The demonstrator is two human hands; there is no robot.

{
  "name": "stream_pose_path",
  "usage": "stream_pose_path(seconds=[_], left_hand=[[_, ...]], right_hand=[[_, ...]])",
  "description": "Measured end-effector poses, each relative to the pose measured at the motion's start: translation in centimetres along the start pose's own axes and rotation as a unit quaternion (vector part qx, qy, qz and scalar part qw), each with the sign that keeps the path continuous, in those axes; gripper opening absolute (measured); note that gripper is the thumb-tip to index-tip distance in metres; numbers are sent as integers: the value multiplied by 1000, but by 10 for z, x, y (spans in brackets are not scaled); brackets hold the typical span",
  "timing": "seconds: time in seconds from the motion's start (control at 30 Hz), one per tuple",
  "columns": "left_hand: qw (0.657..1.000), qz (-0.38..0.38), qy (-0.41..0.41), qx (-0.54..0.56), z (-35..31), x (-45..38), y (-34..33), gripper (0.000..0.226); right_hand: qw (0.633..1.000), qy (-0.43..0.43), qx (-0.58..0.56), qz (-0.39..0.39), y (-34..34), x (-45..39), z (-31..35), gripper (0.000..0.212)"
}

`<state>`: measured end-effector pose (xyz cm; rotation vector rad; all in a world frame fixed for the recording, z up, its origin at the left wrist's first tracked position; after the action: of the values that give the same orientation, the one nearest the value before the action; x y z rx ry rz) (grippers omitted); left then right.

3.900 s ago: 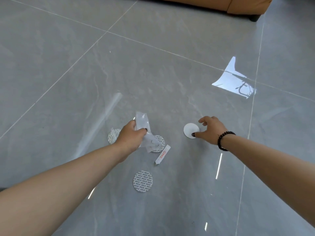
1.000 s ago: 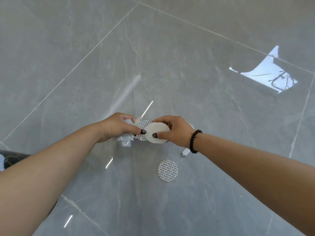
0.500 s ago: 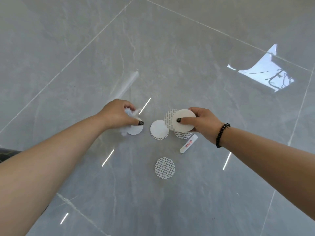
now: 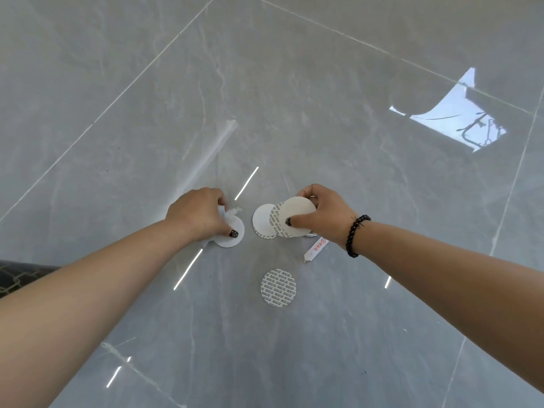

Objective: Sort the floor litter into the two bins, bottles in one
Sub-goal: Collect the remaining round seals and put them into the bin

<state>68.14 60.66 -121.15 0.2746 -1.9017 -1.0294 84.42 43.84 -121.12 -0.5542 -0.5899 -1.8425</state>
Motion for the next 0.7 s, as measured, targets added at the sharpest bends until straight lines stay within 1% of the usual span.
stream_pose_path(seconds=[0.1, 0.2, 0.37, 0.5, 0.53, 0.57, 0.6, 0.63, 0.7], left_hand=[[999, -14, -27, -13, -3, 11, -4, 36], [998, -3, -45, -49, -3, 17, -9, 29], [999, 42, -15, -17, 8, 14, -12, 42], [998, 50, -6, 28, 15, 15, -16, 41], [997, 53, -3, 63, 16, 16, -15, 41], [990, 61, 6, 125, 17, 18, -14, 40], [975, 79, 19, 206, 16, 20, -13, 39], [952, 105, 28, 285, 15, 24, -11, 36], [906, 152, 22, 394, 9, 31, -9, 29]], right_hand=[[1000, 7, 15, 6, -7, 0, 3, 39], [999, 16, 38, 22, -15, 0, 5, 36], [997, 15, 63, 49, -29, 3, 5, 30], [993, 20, 90, 72, -47, 7, 5, 35], [991, 27, 101, 78, -53, 7, 5, 38], [990, 32, 110, 85, -58, 8, 5, 42], [988, 37, 118, 90, -63, 9, 5, 45], [987, 42, 123, 91, -65, 10, 6, 47], [987, 51, 124, 83, -64, 12, 8, 43]])
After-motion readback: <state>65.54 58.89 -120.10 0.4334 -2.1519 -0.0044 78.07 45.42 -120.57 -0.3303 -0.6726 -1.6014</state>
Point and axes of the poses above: each hand's wrist, its own x-axis away from the middle knuckle, its own y-axis out of the back of the hand, z = x × y, the point moved 2 cm from there along -x, towards the middle knuckle, and after that the axes turned 6 degrees about z, right-handed, at the moved point
